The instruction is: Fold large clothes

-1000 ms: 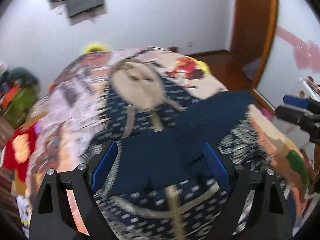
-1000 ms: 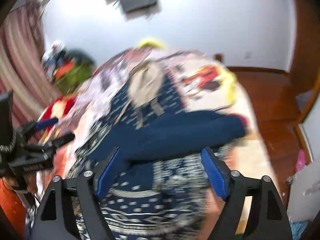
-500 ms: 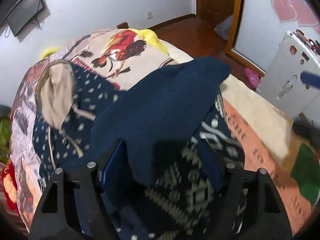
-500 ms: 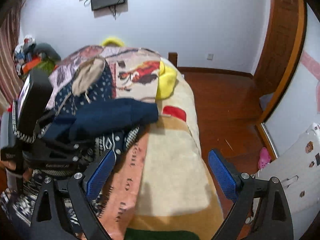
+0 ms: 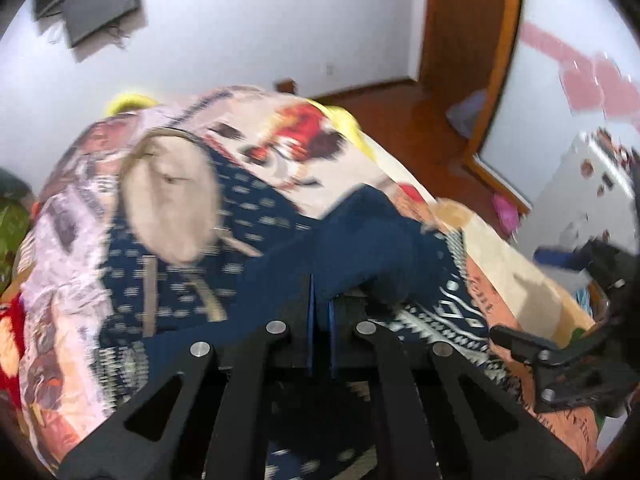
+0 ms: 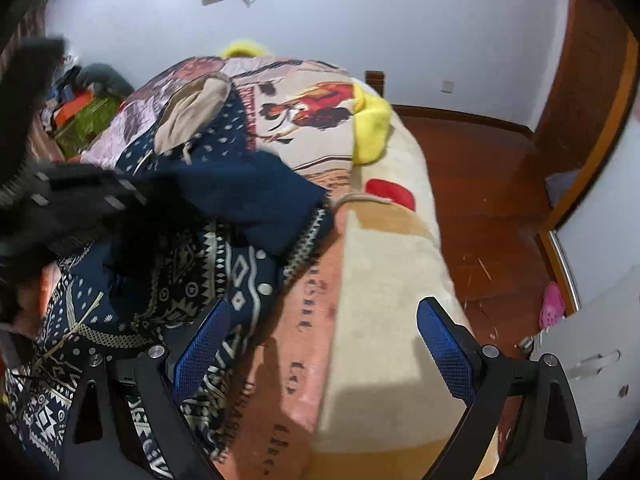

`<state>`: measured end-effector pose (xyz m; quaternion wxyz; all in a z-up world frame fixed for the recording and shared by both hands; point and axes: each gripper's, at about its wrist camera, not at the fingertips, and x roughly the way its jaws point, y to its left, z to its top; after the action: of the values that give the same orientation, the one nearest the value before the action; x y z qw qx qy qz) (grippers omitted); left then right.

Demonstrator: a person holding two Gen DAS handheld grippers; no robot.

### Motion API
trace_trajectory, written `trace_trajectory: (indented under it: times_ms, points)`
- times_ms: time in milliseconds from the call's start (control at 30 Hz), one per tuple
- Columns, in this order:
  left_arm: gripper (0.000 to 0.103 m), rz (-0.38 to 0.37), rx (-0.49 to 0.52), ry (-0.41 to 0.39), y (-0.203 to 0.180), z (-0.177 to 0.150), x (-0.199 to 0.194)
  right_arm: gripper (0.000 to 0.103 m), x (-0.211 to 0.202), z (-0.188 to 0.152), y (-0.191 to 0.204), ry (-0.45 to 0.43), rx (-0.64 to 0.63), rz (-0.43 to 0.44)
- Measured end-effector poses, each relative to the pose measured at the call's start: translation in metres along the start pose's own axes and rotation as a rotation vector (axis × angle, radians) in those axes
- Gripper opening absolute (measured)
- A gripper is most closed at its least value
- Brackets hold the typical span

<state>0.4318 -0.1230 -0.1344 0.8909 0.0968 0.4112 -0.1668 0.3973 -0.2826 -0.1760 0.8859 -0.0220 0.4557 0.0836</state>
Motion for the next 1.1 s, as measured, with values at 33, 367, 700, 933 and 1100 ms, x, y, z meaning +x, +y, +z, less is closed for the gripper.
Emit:
trace_trajectory:
  times_ms: [33, 367, 700, 933, 1100]
  points:
    - [0.005, 0.009, -0.025, -0.013, 0.014, -0.003, -0.008, 0.094, 0.006, 0.001, 0.005, 0.020, -0.013, 0.019]
    - [0.005, 0.132, -0.316, 0.131, 0.159, -0.092, -0.009, 0.094, 0.052, 0.000, 0.032, 0.197, -0.106, 0.026]
    - [0.051, 0.088, -0.395, 0.309, 0.206, -0.164, 0.022, 0.102, 0.065, -0.002, 0.038, 0.241, -0.132, -0.006]
    - [0.059, 0.055, -0.345, 0.236, 0.193, -0.146, -0.014, 0.102, 0.049, 0.009, 0.047, 0.198, -0.165, -0.069]
    - [0.070, 0.007, -0.238, 0.147, 0.150, -0.111, -0.026, 0.102, 0.027, 0.026, 0.052, 0.093, -0.166, -0.079]
